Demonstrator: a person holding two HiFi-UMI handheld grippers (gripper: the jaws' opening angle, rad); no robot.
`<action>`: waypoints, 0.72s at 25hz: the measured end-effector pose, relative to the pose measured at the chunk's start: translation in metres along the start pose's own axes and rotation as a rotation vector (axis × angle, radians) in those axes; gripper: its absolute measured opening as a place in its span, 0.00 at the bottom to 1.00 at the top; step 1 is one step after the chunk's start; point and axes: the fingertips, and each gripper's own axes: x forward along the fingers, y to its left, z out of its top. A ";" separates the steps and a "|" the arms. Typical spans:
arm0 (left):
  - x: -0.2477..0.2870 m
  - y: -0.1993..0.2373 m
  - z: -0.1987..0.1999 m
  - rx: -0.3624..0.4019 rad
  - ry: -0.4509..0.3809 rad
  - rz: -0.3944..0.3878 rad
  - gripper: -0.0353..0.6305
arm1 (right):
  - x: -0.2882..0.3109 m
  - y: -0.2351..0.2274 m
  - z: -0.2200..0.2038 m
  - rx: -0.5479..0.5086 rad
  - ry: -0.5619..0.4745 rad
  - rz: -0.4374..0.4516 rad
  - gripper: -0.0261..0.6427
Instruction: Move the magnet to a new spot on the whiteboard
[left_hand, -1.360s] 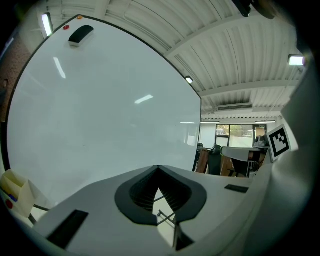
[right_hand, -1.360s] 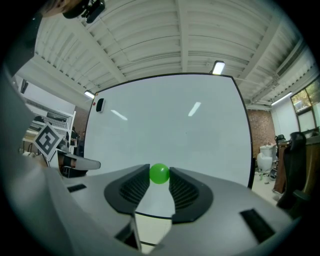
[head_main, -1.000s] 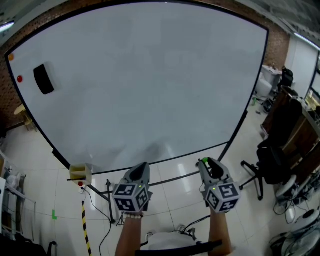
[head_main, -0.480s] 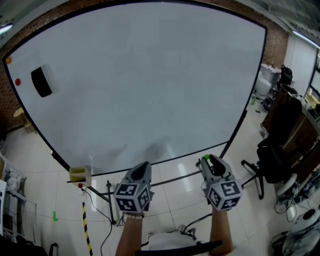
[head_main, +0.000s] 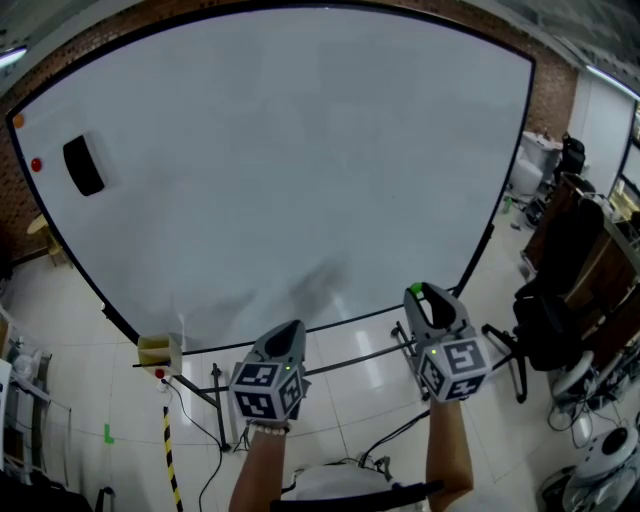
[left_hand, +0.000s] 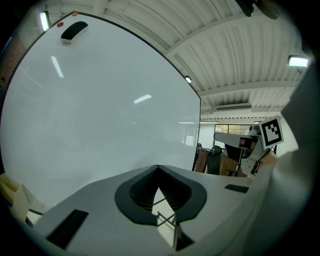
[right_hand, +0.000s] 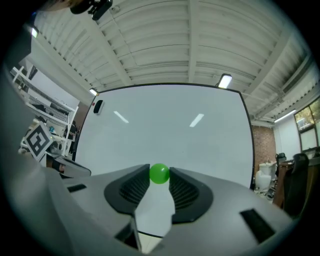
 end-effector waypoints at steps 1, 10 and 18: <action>0.001 0.000 0.002 0.002 -0.002 0.000 0.05 | 0.004 0.000 0.006 -0.010 -0.010 0.004 0.25; 0.007 0.000 0.011 0.001 -0.010 -0.008 0.05 | 0.045 0.003 0.064 -0.104 -0.085 0.038 0.25; 0.006 0.007 0.010 -0.008 -0.011 0.007 0.05 | 0.086 0.005 0.101 -0.183 -0.116 0.048 0.25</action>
